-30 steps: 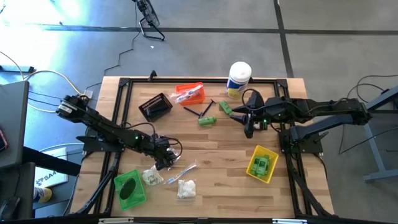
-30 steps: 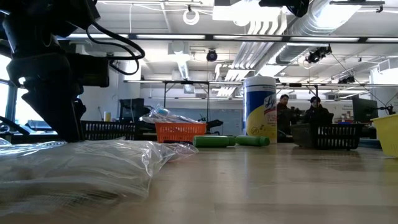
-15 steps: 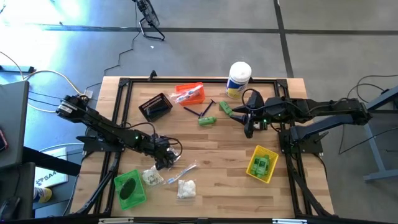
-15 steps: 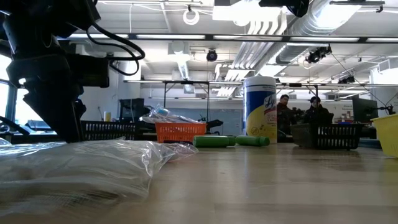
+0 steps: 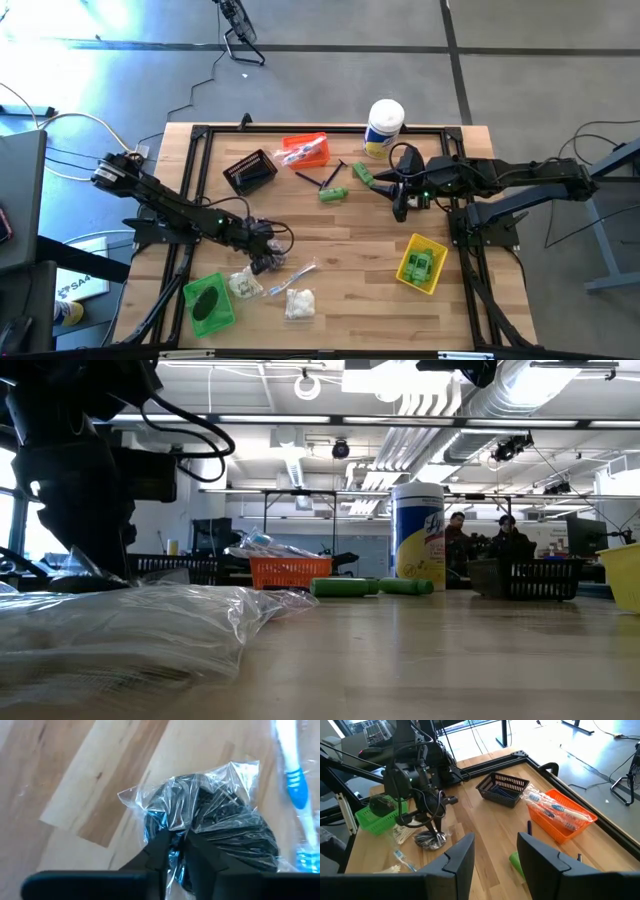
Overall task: Pick & Place Travel size toiletries
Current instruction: Put the black hairbrush into the green bin
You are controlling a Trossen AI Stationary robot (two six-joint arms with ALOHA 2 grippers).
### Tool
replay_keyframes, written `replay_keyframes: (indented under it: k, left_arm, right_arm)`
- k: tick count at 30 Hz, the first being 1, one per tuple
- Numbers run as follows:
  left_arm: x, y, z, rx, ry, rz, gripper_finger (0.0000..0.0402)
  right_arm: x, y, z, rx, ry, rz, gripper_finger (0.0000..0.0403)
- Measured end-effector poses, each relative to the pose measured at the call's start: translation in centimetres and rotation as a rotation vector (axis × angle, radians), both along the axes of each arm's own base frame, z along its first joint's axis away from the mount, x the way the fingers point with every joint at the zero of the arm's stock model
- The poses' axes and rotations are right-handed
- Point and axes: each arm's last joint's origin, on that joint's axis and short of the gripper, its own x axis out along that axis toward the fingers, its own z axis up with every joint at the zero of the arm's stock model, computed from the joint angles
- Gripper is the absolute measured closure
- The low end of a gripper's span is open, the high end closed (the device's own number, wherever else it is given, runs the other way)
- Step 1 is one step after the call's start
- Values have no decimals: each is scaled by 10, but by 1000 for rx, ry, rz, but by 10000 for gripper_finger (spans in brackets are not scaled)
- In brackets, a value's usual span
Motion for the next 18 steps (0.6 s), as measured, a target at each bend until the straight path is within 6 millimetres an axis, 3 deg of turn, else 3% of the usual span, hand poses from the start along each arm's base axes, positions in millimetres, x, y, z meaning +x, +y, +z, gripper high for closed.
replay_keyframes:
  k: [6,18]
  left_arm:
    - [4,-2,16,-13,-44,-23,397]
    - [7,-3,41,-32,-82,-34,401]
  right_arm:
    - [0,0,0,0,0,0,262]
    - [0,0,0,0,0,0,262]
